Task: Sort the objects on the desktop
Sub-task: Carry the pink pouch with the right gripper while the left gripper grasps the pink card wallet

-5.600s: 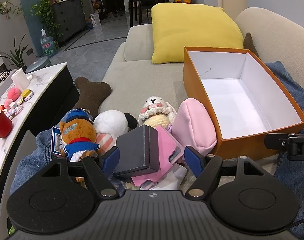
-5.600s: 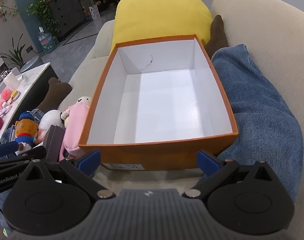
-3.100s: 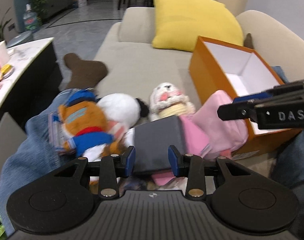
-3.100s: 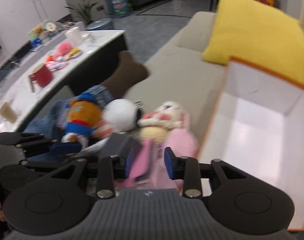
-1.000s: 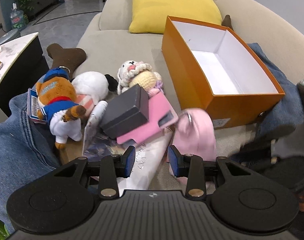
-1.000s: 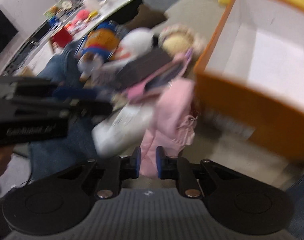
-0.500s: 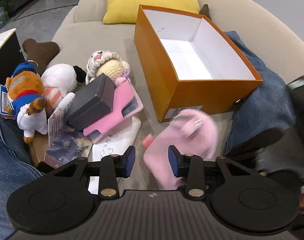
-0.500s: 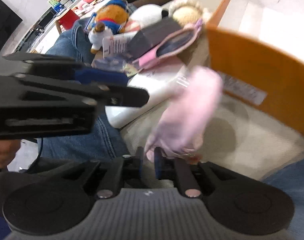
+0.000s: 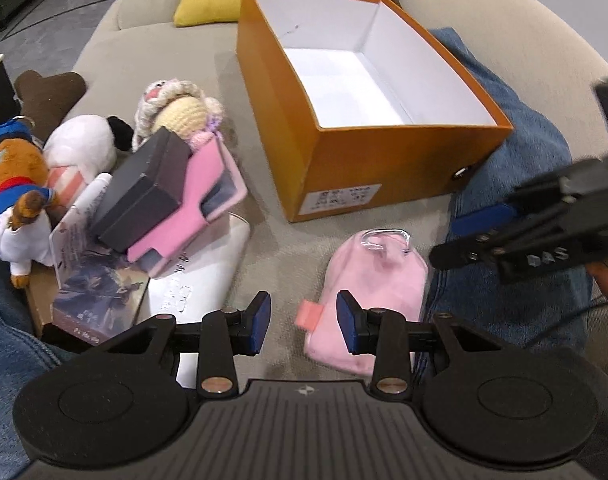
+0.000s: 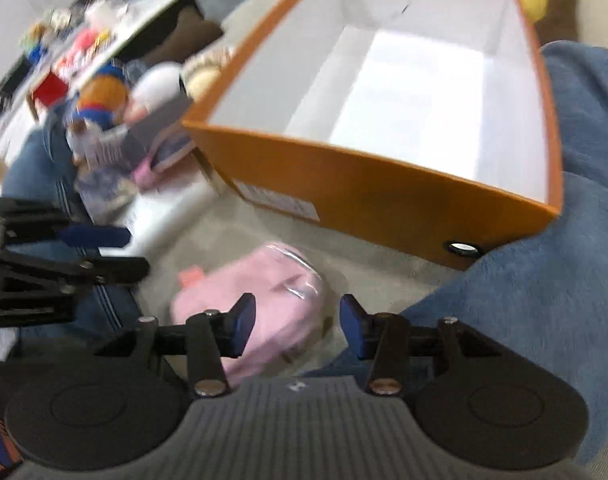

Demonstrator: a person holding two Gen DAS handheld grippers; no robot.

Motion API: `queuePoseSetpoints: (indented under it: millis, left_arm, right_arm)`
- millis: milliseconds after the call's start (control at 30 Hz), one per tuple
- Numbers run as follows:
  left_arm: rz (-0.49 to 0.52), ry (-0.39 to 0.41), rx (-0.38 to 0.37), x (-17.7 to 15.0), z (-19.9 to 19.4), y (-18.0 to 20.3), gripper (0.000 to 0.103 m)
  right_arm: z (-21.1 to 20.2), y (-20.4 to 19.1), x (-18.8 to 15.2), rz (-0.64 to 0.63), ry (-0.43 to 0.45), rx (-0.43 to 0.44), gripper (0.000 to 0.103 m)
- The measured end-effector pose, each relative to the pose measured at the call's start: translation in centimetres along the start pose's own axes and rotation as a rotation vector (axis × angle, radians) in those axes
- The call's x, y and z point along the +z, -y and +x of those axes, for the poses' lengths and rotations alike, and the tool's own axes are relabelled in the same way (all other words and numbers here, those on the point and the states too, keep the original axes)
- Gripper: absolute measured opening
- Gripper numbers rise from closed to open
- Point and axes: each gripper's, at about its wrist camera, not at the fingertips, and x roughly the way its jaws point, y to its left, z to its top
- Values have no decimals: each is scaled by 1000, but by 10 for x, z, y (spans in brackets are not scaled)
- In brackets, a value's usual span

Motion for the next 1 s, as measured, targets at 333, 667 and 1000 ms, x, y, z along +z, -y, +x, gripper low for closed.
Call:
queuePoseSetpoints:
  millis: [333, 667, 1000]
  left_arm:
    - [-53, -68, 17, 1, 17, -10, 42]
    - [-4, 3, 125, 18, 12, -15, 42]
    - [117, 68, 187, 32, 7, -3, 46]
  right_arm:
    - [52, 14, 13, -42, -146, 118, 54]
    - [53, 26, 8, 74, -146, 218, 43]
    - [-30, -15, -2, -156, 107, -136, 41]
